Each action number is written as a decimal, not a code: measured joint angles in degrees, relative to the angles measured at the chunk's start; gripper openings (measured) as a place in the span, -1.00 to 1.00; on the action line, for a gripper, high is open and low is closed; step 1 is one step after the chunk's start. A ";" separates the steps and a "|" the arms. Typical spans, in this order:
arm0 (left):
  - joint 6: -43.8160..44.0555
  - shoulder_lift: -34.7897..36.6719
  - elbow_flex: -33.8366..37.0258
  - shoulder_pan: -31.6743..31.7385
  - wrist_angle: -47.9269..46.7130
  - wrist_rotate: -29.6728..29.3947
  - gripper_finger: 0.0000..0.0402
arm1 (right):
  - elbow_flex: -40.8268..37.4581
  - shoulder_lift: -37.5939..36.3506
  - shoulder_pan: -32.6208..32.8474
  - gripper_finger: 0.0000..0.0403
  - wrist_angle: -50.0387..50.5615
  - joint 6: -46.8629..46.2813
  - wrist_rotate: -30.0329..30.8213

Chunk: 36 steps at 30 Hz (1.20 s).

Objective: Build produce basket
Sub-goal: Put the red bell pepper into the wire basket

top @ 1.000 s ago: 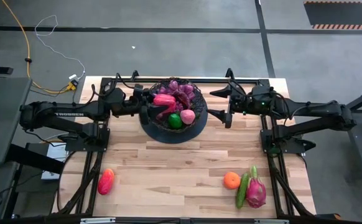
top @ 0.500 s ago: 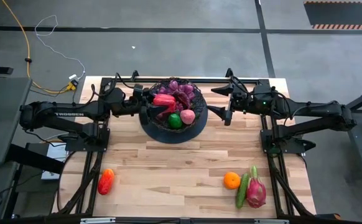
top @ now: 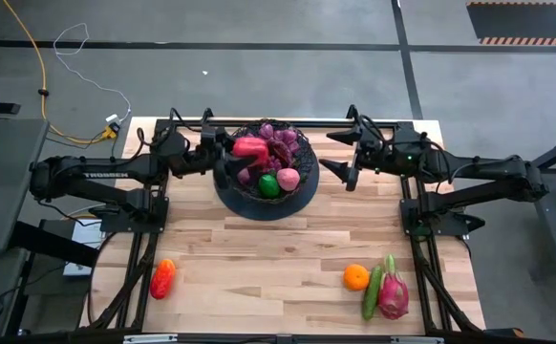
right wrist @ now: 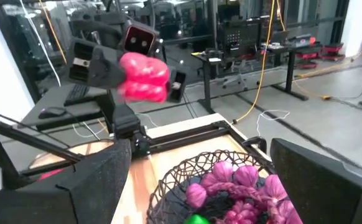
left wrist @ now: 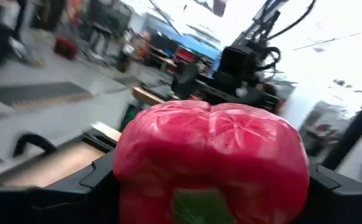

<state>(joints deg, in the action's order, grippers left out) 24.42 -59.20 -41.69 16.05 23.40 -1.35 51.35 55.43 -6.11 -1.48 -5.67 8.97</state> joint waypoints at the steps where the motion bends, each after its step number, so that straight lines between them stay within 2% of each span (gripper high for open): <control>1: -0.81 0.00 0.00 -0.01 0.03 -0.42 0.41 | 0.00 0.08 0.00 0.86 -0.04 0.26 -0.02; 3: -0.85 -0.02 -0.20 -0.06 -0.56 0.07 0.41 | 0.00 0.10 0.00 0.86 -0.06 0.34 -0.02; 5: -0.86 0.03 -1.77 0.33 -5.48 1.56 0.41 | 0.00 0.08 0.00 0.86 -0.10 0.97 -0.01; 9: -0.40 -0.54 -10.20 1.70 -27.27 0.52 0.41 | 0.00 -0.03 0.00 0.86 -0.08 1.57 -0.02; 13: -2.63 -6.33 -19.75 3.37 -51.60 -2.13 0.41 | 0.00 -0.03 0.00 0.86 -0.08 1.59 -0.04; 18: -8.70 -15.64 -26.35 6.06 -64.45 -1.82 0.41 | 0.00 -0.03 0.00 0.86 -0.08 1.63 -0.04; 27: -17.55 -29.05 -27.08 7.30 -65.27 -3.40 0.43 | 0.00 -0.03 0.00 0.86 -0.06 1.66 -0.07; 36: -23.39 -35.16 -27.08 7.67 -63.49 -6.63 0.67 | 0.00 -0.03 0.00 0.86 -0.06 0.56 -0.15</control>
<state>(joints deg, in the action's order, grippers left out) 1.03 -94.36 -68.77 23.73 -40.10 -7.98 51.35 55.40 -6.11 -1.54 -5.11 8.82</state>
